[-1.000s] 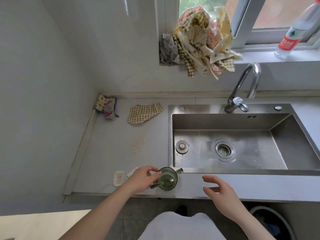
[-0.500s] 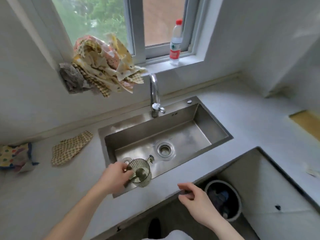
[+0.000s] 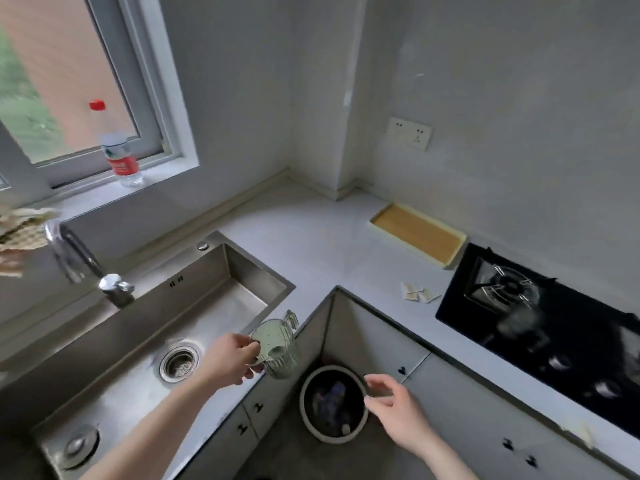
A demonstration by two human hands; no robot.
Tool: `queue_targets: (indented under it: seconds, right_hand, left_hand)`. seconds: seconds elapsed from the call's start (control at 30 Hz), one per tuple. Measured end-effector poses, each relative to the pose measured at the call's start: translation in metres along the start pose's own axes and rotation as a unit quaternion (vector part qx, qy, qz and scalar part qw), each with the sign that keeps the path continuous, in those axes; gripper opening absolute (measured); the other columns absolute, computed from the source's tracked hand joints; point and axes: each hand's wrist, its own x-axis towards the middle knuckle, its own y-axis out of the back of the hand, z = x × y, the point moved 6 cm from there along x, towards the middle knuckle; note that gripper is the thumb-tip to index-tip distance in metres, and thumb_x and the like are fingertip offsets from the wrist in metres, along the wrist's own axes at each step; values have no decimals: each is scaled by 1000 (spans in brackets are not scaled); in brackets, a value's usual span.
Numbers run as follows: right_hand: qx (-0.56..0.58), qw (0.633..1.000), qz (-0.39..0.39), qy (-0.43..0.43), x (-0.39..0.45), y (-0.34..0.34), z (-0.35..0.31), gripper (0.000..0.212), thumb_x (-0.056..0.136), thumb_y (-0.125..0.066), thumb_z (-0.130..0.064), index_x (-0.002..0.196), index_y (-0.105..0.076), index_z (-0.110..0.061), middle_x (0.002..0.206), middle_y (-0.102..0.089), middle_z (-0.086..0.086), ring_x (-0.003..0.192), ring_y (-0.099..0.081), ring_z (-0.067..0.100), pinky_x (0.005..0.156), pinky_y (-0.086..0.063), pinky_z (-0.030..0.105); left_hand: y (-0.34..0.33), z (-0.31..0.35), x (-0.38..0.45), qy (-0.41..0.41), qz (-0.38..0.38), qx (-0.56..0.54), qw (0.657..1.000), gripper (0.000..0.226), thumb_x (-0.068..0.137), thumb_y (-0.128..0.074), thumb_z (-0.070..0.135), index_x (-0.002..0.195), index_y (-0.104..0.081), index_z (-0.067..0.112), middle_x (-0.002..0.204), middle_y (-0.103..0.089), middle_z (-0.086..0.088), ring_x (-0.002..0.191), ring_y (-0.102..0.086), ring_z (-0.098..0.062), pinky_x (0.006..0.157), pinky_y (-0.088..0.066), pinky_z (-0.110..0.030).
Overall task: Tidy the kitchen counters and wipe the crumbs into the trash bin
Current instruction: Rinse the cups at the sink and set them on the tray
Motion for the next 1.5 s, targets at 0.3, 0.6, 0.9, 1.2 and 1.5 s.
queue_targets:
  seconds: [0.3,0.6,0.9,1.2,1.5]
  right_hand:
    - [41,994,78,-60,19,99,63,30,90,-69,-26,113,-61,-43,116,-64,-25,89,-69,-5,77,-48,12]
    - [100,968,170,-152,37,144,123,31,87,-74,-25,110,-62,-43,115,-65,-22,83,-69,-10,72,-43,7]
    - [155,928,259,-221,12,173,163,30,91,-70,-29,116,-59,-42,116,-59,-27,89,-64,-8,75,-39,4]
    - [213,862,382,-255,-18,183,229,66,76,-83,-13,84,-61,-74,91,-66,-43,95,-60,-17,80,-47,6]
    - [229,853,385,-270,-20,172,253,57,76,-83,-13,85,-66,-67,89,-72,-31,81,-66,-13,81,-47,8]
  left_hand:
    - [-90,129,75,-44,-40,51,997,24,90,-50,17,80,-69,6,71,-77,-8,53,-65,-17,50,-54,-27]
    - [-222,248,174,-114,-144,124,975,20,89,-50,19,82,-67,14,59,-71,-2,47,-65,-16,48,-56,-30]
    - [-373,334,194,-104,-268,194,938,30,97,-47,24,98,-71,7,87,-79,-6,73,-75,-16,62,-64,-29]
    - [-450,363,191,-71,-299,166,937,20,99,-50,19,89,-63,7,90,-76,-12,77,-75,-26,82,-61,-44]
    - [-451,360,189,-58,-286,123,949,31,104,-52,33,122,-59,8,95,-72,-7,85,-72,-24,74,-64,-39]
